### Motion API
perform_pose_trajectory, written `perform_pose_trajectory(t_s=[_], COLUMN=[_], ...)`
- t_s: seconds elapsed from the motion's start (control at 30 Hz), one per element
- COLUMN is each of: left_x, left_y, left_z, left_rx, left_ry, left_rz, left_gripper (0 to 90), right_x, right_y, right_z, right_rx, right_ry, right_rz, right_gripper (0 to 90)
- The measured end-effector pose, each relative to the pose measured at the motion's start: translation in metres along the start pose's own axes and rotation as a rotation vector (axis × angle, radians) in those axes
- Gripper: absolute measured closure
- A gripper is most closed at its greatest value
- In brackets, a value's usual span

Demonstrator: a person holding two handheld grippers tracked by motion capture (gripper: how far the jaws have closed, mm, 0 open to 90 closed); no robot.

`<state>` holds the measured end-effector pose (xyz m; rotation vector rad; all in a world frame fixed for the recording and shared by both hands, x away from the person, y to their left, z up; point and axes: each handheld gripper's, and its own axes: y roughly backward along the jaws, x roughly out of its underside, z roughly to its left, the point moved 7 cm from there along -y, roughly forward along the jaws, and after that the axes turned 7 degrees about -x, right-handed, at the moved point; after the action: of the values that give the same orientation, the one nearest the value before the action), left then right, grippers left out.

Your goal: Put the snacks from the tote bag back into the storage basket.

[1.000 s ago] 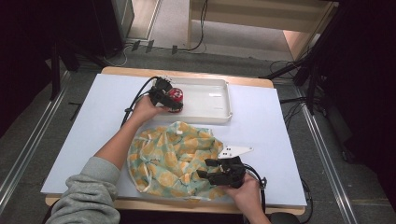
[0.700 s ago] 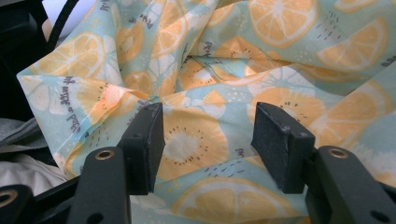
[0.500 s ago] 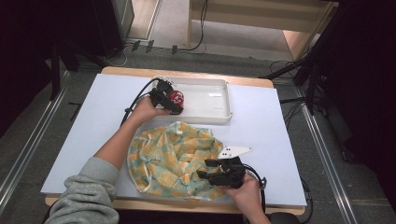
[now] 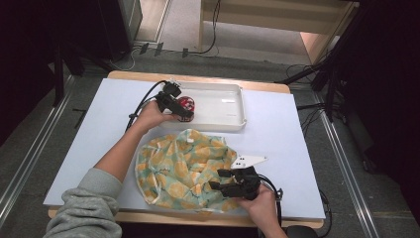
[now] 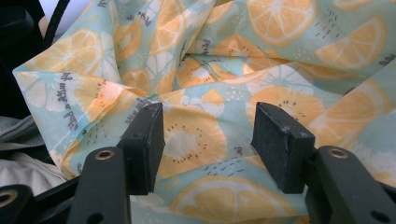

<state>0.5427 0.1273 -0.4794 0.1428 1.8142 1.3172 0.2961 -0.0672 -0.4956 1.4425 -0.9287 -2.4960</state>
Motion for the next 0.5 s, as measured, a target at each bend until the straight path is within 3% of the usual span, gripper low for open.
perform_pose_trajectory(t_s=[0.4, 0.5], left_x=[-0.001, 0.000], left_y=[0.028, 0.037], left_z=[-0.002, -0.002], left_rx=[-0.005, -0.022], left_ry=[-0.002, -0.010], left_rz=[-0.024, -0.056], left_gripper=[22.1, 29.5], right_x=[0.000, -0.001], right_y=[0.000, 0.000], right_z=[0.000, 0.000], right_rx=[0.002, 0.003], right_ry=[0.004, 0.004], right_rz=[-0.004, -0.002], right_gripper=[44.8, 44.8])
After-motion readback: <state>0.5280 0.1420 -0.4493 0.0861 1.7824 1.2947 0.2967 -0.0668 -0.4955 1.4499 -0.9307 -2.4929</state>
